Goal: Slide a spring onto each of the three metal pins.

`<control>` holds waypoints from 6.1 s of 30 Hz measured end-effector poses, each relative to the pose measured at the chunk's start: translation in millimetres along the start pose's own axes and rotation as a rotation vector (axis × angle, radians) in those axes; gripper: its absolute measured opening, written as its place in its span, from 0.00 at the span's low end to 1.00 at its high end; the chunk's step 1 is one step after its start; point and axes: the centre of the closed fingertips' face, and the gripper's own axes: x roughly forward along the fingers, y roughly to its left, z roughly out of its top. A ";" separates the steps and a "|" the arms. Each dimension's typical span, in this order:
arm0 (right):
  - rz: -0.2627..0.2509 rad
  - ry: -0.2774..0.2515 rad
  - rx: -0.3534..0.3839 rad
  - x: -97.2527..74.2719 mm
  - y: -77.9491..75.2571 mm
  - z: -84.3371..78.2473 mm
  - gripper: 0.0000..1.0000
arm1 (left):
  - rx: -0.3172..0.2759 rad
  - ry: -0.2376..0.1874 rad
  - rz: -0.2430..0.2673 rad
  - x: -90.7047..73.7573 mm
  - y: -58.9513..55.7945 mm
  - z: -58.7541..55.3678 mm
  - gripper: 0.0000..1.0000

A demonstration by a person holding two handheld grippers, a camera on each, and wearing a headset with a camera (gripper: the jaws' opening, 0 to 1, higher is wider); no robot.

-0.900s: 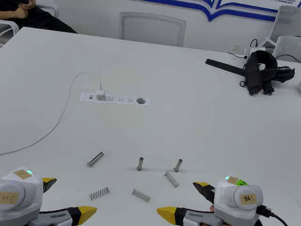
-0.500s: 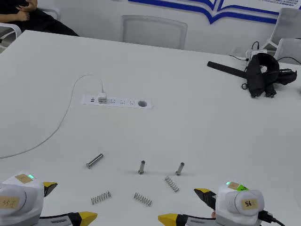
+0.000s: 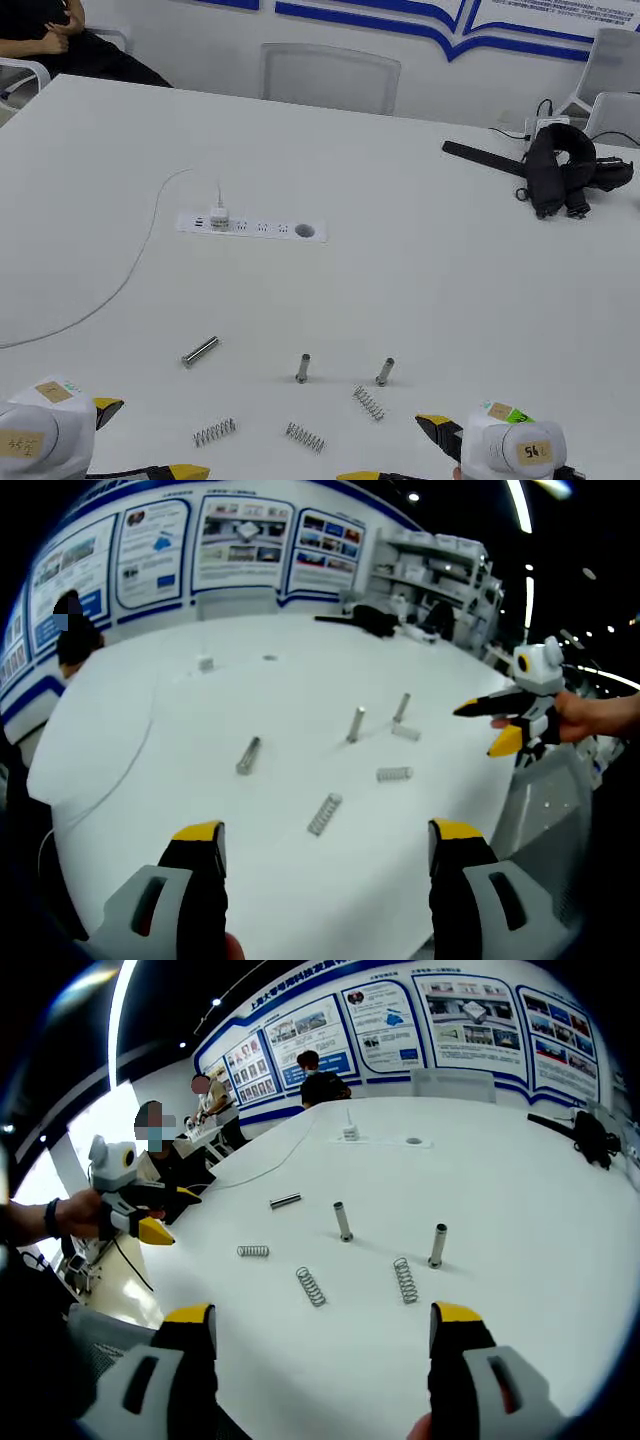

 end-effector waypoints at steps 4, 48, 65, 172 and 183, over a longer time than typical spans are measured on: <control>0.001 0.001 0.000 0.0 1.1 0.1 0.90 | 0.003 0.002 -0.005 3.4 1.1 1.0 0.84; -0.011 0.024 0.040 -0.6 -4.3 -14.6 0.90 | 0.023 0.034 -0.046 70.5 21.0 30.2 0.81; -0.007 0.024 0.053 1.4 -4.0 -18.4 0.90 | 0.025 0.047 -0.057 106.4 30.2 42.1 0.78; 0.008 0.044 0.090 7.9 -0.8 -32.7 0.90 | 0.001 0.160 0.126 132.6 61.7 53.0 0.07; 0.006 0.044 0.089 7.4 -0.9 -33.4 0.90 | 0.020 0.140 0.135 122.6 58.4 55.7 0.07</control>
